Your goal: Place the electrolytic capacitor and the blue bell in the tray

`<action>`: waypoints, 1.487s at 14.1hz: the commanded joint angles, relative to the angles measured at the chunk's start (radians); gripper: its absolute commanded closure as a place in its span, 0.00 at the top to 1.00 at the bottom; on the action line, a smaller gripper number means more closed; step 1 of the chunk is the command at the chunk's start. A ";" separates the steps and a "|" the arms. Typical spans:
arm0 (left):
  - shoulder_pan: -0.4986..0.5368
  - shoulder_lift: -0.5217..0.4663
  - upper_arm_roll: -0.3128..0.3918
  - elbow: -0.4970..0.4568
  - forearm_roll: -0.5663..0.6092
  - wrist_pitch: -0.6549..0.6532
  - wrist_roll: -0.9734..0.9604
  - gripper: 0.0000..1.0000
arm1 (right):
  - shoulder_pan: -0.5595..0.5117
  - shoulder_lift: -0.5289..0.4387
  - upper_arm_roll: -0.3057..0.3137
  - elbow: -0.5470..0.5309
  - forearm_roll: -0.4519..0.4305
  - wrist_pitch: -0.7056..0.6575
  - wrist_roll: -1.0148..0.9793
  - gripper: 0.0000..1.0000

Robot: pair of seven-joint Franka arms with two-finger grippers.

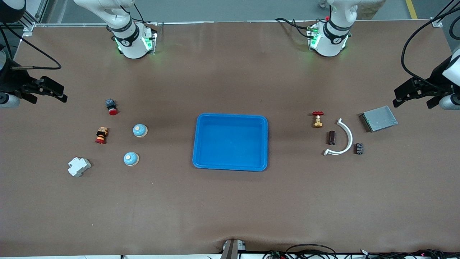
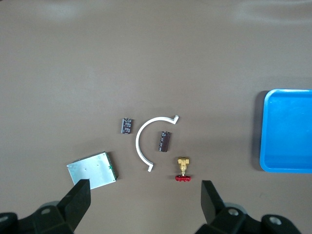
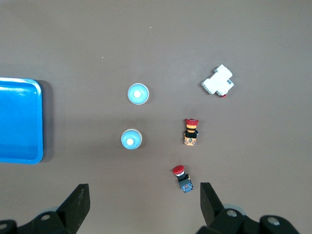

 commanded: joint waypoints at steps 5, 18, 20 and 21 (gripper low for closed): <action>0.010 0.000 -0.003 0.008 0.012 -0.015 -0.008 1.00 | 0.005 -0.026 -0.001 -0.028 -0.001 0.013 0.015 1.00; 0.033 0.123 0.000 -0.003 0.027 0.020 0.043 1.00 | 0.008 -0.095 0.001 -0.286 0.001 0.193 0.019 1.00; 0.036 0.161 0.000 -0.004 0.069 0.033 0.128 1.00 | 0.024 -0.124 0.002 -0.417 0.001 0.299 0.045 1.00; 0.036 0.187 0.000 -0.004 0.075 0.045 0.139 1.00 | 0.029 -0.123 0.004 -0.463 0.001 0.327 0.096 1.00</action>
